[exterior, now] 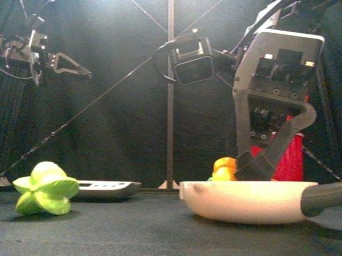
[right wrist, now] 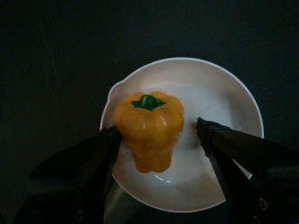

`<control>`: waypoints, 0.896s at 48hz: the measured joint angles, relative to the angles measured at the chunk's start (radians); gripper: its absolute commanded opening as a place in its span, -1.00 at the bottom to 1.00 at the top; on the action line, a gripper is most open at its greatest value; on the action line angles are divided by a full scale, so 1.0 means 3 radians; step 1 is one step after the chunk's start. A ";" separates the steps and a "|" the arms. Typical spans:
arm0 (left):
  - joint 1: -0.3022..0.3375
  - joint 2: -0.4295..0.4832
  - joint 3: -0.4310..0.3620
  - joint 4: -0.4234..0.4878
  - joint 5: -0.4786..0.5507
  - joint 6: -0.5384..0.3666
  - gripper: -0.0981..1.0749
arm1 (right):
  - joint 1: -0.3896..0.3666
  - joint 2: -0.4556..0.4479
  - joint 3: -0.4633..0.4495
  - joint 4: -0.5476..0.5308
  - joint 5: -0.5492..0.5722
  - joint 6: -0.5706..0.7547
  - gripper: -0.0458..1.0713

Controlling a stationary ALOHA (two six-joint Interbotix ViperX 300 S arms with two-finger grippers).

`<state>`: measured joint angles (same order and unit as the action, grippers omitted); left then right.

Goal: Grab squash

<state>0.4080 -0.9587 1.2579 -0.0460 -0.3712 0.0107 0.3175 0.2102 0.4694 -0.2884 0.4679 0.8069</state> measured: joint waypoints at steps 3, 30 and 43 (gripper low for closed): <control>-0.0005 0.0000 0.0000 0.0000 0.0000 0.0000 -0.82 | 0.0000 0.0000 0.0000 0.0000 0.0000 0.0000 0.83; 0.0000 0.0000 0.0000 0.0000 0.0000 0.0000 -0.82 | 0.0000 0.0000 0.0010 -0.0020 0.0000 0.0000 0.83; -0.0005 0.0000 0.0000 0.0000 0.0000 0.0005 -0.82 | 0.0000 0.0000 0.0015 -0.0031 0.0000 -0.0005 0.64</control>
<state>0.4065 -0.9587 1.2579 -0.0460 -0.3712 0.0123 0.3175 0.2102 0.4740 -0.2976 0.4679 0.8053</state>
